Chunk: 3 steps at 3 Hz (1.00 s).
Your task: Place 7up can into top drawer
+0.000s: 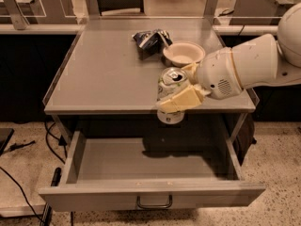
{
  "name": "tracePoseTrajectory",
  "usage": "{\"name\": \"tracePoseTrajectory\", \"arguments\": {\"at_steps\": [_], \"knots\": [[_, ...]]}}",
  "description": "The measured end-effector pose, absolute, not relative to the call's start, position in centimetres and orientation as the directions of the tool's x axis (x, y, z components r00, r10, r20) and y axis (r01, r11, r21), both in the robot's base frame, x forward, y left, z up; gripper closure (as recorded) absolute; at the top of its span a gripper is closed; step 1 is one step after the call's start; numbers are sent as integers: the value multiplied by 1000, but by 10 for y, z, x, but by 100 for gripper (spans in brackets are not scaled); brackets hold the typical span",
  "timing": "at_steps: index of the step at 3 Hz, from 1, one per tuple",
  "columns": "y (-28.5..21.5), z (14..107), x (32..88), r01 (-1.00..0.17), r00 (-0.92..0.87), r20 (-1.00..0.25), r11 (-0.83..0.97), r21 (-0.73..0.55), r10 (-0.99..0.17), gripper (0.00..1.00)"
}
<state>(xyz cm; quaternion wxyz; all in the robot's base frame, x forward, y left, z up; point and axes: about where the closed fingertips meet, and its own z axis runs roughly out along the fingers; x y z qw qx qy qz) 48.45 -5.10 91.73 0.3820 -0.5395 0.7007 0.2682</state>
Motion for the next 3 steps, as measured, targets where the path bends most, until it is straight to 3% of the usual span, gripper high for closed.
{"name": "tracePoseTrajectory", "arguments": {"at_steps": [1,3], "knots": [[-59,876,435,-955,-124,-845,293,-41,-520,100],[-57,880,436,-957,-120,-843,288,-44,-525,100]]}}
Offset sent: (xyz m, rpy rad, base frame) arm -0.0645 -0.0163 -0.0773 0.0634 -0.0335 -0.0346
